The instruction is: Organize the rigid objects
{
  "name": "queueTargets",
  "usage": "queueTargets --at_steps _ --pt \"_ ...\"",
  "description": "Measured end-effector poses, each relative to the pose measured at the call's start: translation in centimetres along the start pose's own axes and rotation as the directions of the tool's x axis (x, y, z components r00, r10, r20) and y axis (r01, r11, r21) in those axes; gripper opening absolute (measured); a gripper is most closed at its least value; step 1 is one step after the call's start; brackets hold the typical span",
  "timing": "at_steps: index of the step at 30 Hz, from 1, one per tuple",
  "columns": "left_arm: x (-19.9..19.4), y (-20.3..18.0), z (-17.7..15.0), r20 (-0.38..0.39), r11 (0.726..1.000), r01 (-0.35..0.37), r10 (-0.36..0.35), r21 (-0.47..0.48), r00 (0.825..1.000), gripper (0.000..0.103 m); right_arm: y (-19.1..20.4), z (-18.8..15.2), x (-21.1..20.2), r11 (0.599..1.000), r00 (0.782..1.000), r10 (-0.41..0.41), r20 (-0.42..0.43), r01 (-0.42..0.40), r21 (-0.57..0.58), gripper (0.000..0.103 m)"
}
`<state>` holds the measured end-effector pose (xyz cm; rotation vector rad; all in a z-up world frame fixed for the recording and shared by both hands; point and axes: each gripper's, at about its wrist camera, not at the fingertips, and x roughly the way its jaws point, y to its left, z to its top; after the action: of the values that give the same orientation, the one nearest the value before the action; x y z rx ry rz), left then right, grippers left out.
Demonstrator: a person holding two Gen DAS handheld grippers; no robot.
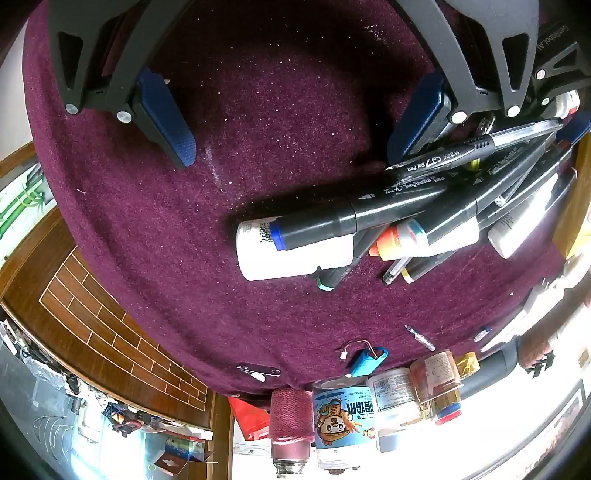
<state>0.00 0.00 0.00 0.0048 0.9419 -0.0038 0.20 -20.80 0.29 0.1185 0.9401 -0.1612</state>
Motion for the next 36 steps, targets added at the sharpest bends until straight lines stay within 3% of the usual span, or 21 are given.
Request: queueTargets --at_steps 36 --pt "-0.24 0.11 -0.16 -0.001 1.000 0.013 -0.013 0.013 1.000 0.103 -0.15 -0.05 0.03 1.000 1.000 0.004 0.001 -0.004 0.001 0.102"
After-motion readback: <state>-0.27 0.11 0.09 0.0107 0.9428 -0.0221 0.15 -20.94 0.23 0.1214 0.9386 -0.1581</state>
